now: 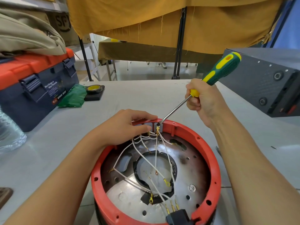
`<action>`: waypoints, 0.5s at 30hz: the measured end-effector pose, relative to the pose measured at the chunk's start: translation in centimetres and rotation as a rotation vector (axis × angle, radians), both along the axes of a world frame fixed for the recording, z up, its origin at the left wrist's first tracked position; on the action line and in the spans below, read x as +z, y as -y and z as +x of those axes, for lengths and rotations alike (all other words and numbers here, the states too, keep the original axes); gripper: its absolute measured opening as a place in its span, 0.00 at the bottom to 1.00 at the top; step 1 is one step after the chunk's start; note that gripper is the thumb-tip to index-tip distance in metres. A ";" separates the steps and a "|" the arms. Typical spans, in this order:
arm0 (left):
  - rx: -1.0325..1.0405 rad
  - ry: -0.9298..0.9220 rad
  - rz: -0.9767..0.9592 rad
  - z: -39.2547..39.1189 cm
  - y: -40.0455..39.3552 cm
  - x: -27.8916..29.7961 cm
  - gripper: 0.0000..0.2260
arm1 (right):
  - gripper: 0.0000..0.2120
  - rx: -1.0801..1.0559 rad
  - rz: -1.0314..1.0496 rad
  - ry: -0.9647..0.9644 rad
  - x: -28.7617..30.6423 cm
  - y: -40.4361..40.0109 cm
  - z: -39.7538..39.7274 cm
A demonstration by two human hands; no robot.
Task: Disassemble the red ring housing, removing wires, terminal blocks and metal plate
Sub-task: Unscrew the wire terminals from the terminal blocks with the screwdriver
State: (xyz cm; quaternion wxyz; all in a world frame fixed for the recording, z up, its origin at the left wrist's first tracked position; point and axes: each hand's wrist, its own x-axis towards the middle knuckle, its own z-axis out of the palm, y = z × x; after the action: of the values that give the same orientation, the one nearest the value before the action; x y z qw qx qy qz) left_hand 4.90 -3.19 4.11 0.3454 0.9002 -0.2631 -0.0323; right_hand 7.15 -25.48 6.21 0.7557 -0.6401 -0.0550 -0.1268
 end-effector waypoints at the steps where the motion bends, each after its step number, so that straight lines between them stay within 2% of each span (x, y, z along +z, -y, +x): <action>1: 0.000 0.001 -0.002 0.0 0.0 0.0 0.14 | 0.07 -0.004 -0.003 0.004 0.0 -0.1 0.0; 7: -0.002 -0.003 -0.019 0.0 0.0 -0.1 0.13 | 0.14 0.151 -0.167 0.110 1.0 0.8 -0.6; 10: -0.001 0.004 -0.010 0.1 -0.1 -0.2 0.13 | 0.13 0.165 -0.304 0.144 1.5 1.0 -0.9; 15: -0.002 -0.001 -0.006 0.1 -0.1 -0.2 0.13 | 0.12 0.169 -0.283 0.162 1.3 0.8 -1.1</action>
State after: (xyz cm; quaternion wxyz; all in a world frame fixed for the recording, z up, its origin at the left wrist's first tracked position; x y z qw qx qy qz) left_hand 4.99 -3.07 3.94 0.3480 0.8991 -0.2637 -0.0321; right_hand 6.09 -26.27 7.50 0.6593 -0.7208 -0.1865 -0.1047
